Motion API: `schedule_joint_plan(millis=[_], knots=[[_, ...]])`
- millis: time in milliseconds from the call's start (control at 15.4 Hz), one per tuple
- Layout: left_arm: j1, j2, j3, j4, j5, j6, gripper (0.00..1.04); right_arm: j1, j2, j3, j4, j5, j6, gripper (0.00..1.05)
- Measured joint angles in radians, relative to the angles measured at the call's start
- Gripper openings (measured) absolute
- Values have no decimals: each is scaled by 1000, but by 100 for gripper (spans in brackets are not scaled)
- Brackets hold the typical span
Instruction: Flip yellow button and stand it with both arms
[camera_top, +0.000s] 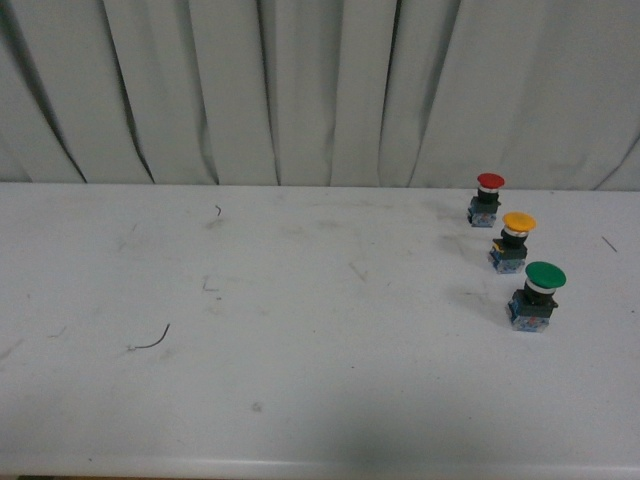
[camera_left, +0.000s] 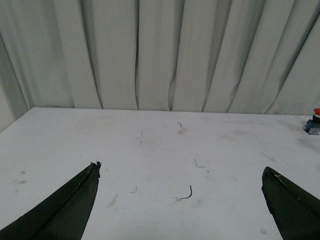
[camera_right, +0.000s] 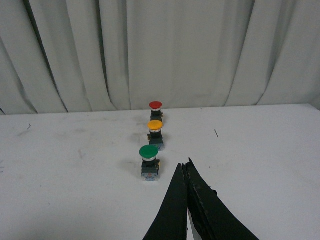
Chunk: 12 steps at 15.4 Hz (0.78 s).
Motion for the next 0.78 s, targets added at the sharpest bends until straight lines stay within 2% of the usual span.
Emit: schedule_joint_plan(millis=[130,194,648,713,778], knots=[[0,0,0,0,0,0,98,0,0,0,7,0,0,2],[0,0,0,0,0,0,98,0,0,0,8,0,-2,7],[0,0,0,0,0,0,98,0,0,0,8,0,-2,94],[0,0,0,0,0,0,98,0,0,0,8,0,-1,100],[0,0,0,0,0,0,98,0,0,0,8,0,-2,97]])
